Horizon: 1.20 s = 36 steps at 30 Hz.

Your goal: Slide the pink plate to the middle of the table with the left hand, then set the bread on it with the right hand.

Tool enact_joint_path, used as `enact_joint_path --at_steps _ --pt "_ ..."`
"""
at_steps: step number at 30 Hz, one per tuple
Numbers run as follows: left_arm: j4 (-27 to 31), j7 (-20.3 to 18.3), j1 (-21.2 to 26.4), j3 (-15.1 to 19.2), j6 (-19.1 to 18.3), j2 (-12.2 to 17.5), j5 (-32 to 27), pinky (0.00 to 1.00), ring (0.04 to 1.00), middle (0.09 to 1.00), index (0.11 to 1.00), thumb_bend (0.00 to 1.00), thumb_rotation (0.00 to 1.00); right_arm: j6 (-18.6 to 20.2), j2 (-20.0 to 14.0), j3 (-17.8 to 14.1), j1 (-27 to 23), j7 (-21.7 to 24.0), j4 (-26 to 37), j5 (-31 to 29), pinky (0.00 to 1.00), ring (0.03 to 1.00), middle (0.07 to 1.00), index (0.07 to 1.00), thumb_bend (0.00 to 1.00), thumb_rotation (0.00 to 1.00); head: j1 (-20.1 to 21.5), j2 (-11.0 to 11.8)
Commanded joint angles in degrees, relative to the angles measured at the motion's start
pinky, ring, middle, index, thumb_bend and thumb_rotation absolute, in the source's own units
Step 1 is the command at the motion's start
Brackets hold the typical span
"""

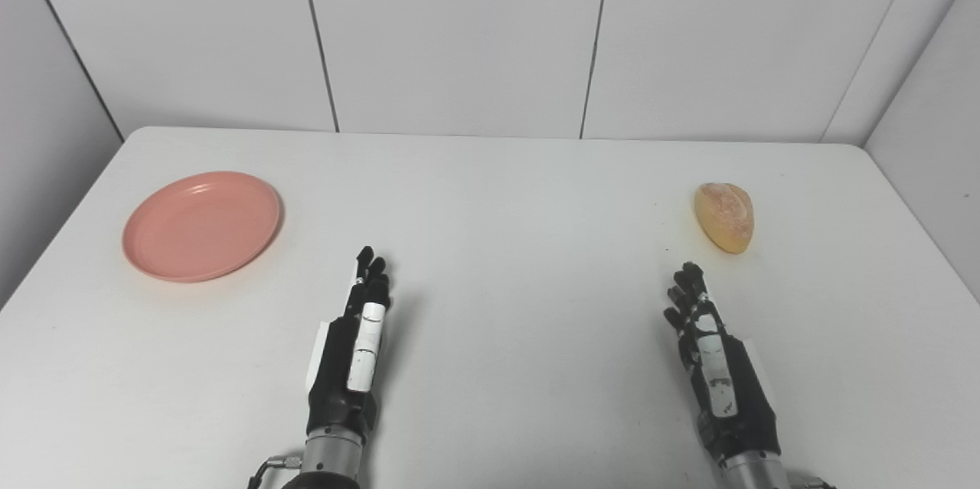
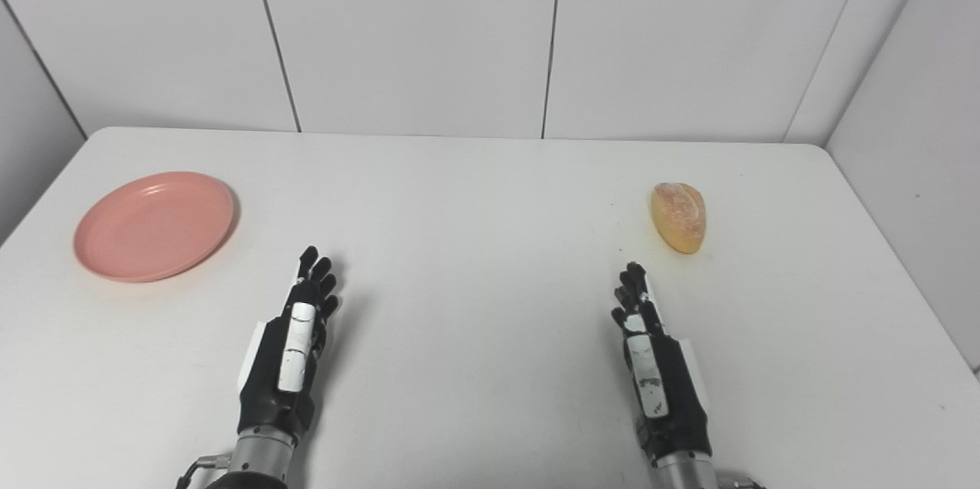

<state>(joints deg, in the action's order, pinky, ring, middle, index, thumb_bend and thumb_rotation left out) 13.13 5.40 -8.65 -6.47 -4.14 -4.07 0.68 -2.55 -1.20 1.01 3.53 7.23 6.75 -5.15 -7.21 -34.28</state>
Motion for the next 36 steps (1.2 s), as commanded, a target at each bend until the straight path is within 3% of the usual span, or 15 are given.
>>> enact_joint_path --at_steps 1,6,16,26,31,36 --pt "-0.63 0.96 -6.03 -0.25 4.48 -1.42 1.62 1.0 1.0 1.0 1.0 0.75 0.94 -3.33 -1.9 -1.17 0.52 0.83 -2.11 -1.07 1.0 1.0 1.0 1.0 0.84 0.98 -1.62 1.21" --pt "-3.09 2.25 -6.05 -1.43 6.8 -2.5 2.39 1.0 1.0 1.0 1.0 0.76 0.93 -6.05 -3.29 -1.97 0.43 1.86 -4.8 -2.65 1.0 1.0 1.0 1.0 0.87 0.98 -4.78 3.43" --pt "-4.11 4.64 -6.31 -3.95 7.72 -3.28 4.46 1.0 1.0 1.0 1.0 0.73 0.97 -8.46 -5.27 -2.61 0.26 2.45 -7.17 -4.02 1.0 1.0 1.0 1.0 0.86 0.99 -8.04 4.7" --pt "-5.05 5.8 -6.04 -4.45 8.36 -3.19 3.99 1.0 1.0 1.0 1.0 0.72 0.98 -7.88 -5.81 -2.11 0.3 2.57 -7.23 -4.1 1.0 1.0 1.0 0.98 0.83 1.0 -8.13 5.37" --pt "-6.68 5.91 -5.27 -3.69 10.95 -2.75 3.39 1.0 1.0 1.0 1.0 0.68 0.97 -8.17 -5.23 -1.72 -0.13 2.83 -7.66 -4.73 1.0 1.0 1.0 0.985 0.82 1.0 -7.32 6.06" --pt "-6.05 5.55 -4.68 -3.0 11.14 -2.78 1.45 1.0 1.0 1.0 1.0 0.72 0.94 -3.73 -4.6 -1.82 -0.09 0.81 -6.66 -3.6 1.0 0.993 1.0 0.966 0.83 1.0 -7.23 6.82"
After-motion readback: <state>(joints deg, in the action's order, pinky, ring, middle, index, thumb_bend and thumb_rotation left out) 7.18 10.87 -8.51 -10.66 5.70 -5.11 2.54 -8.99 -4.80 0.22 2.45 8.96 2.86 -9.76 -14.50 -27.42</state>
